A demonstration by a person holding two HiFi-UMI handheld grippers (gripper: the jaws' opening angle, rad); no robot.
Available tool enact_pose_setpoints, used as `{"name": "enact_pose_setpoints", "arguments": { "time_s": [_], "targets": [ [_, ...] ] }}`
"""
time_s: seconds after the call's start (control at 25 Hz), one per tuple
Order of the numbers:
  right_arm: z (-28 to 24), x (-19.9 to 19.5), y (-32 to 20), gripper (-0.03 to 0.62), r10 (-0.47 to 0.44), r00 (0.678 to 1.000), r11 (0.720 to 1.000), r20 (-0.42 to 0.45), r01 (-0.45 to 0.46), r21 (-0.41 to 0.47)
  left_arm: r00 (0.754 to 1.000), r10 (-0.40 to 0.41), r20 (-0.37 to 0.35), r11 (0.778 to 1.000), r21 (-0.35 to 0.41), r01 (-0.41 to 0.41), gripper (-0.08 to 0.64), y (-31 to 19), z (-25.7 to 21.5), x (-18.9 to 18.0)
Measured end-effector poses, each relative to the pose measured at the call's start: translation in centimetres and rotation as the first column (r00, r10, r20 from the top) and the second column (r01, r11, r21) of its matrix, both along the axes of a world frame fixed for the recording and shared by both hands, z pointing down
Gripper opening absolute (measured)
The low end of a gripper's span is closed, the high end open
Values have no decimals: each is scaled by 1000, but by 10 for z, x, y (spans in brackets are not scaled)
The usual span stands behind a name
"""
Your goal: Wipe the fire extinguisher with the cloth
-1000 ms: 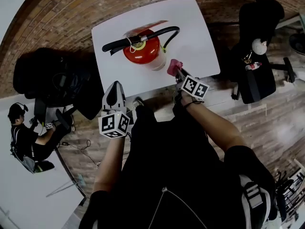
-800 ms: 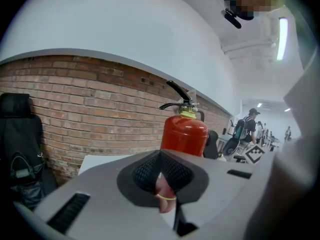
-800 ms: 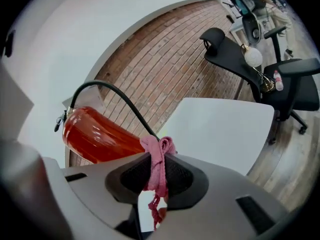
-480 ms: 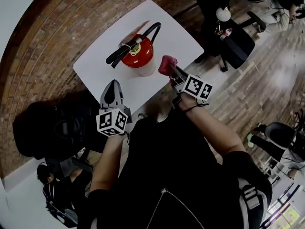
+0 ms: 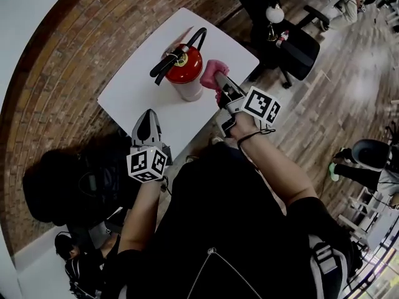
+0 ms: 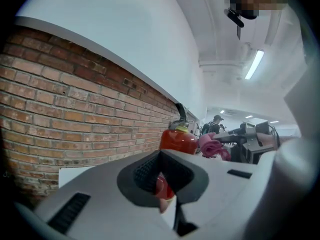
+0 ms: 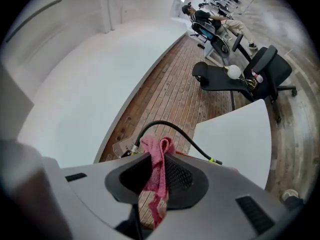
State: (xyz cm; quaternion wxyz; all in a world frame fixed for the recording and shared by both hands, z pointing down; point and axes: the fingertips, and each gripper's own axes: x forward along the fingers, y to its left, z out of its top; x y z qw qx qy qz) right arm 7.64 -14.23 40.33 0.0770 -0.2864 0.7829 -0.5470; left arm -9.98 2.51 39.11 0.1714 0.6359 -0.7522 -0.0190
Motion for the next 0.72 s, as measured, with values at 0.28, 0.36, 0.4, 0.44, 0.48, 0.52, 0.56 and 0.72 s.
{"name": "enact_pose_setpoints", "arguments": {
  "time_s": [0.28,0.36,0.4,0.44,0.48,0.52,0.56,0.72],
  "targets": [
    [14,-17,-11,87,-40,999,998,19,41,-54,998,-53,37,998,-21,54,28,3,6,8],
    [20,-17,-14,87,-39,999,998,8,40,-55,996,-67,50,997,-30,69,28,4,12,8],
    [22,-17,-14,87,-43,999,998,5,43,-55,996,-81,49,996,-33,83,28,5,15,8],
    [26,-18,-15,87,-49,999,997,3,49,-56,994,-96,47,995,-36,97,28,6,18,8],
    [30,-19,-15,87,-56,998,997,1,56,-59,993,-108,46,993,-39,110,28,8,22,9],
    [34,-20,-15,87,-62,998,996,2,62,-65,992,-119,45,992,-42,121,28,9,24,11],
    [37,-20,-16,87,-67,998,995,4,67,-70,991,-127,45,991,-46,129,28,11,27,12],
    [43,-19,-17,87,-83,997,994,-1,82,-68,988,-150,48,987,-51,152,28,15,30,18]
  ]
}}
